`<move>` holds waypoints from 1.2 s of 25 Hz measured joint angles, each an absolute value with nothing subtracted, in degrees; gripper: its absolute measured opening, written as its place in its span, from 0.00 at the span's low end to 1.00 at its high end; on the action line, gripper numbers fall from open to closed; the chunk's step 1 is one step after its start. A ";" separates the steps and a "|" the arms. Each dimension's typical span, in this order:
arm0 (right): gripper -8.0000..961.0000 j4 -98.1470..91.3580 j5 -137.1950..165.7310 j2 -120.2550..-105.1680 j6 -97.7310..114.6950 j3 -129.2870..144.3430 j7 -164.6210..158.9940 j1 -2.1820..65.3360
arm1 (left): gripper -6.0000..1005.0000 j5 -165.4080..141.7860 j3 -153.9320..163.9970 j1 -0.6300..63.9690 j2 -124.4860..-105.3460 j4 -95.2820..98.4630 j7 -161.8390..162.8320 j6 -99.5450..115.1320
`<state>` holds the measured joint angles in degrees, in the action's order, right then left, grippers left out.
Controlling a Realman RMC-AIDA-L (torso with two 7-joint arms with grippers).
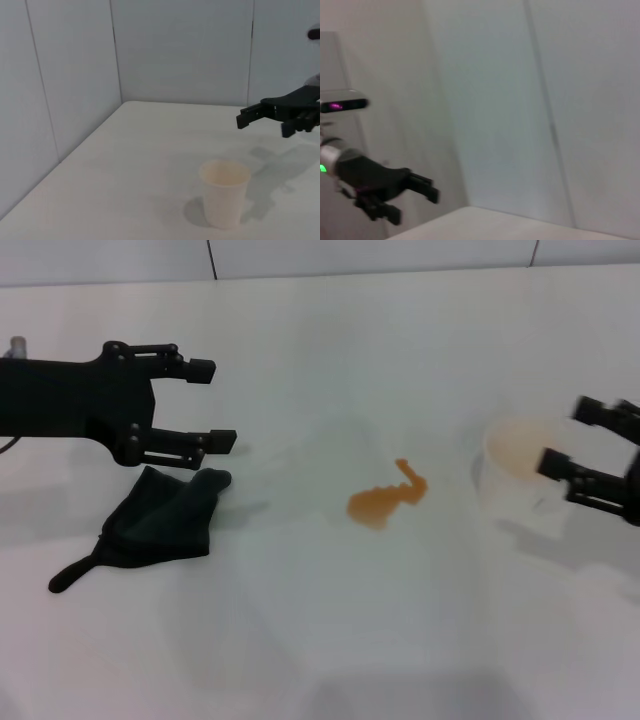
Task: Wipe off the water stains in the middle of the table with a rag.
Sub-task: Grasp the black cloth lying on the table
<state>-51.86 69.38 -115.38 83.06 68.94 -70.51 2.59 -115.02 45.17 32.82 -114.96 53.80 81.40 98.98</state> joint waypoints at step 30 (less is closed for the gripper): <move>0.89 -79.96 95.67 -114.80 76.76 71.51 -97.71 9.55 | 0.83 -116.60 45.55 30.78 -114.40 57.43 88.81 98.89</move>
<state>-79.96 95.67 -114.80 76.76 71.51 -97.71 9.55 -116.60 45.55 30.78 -114.40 57.43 88.81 98.89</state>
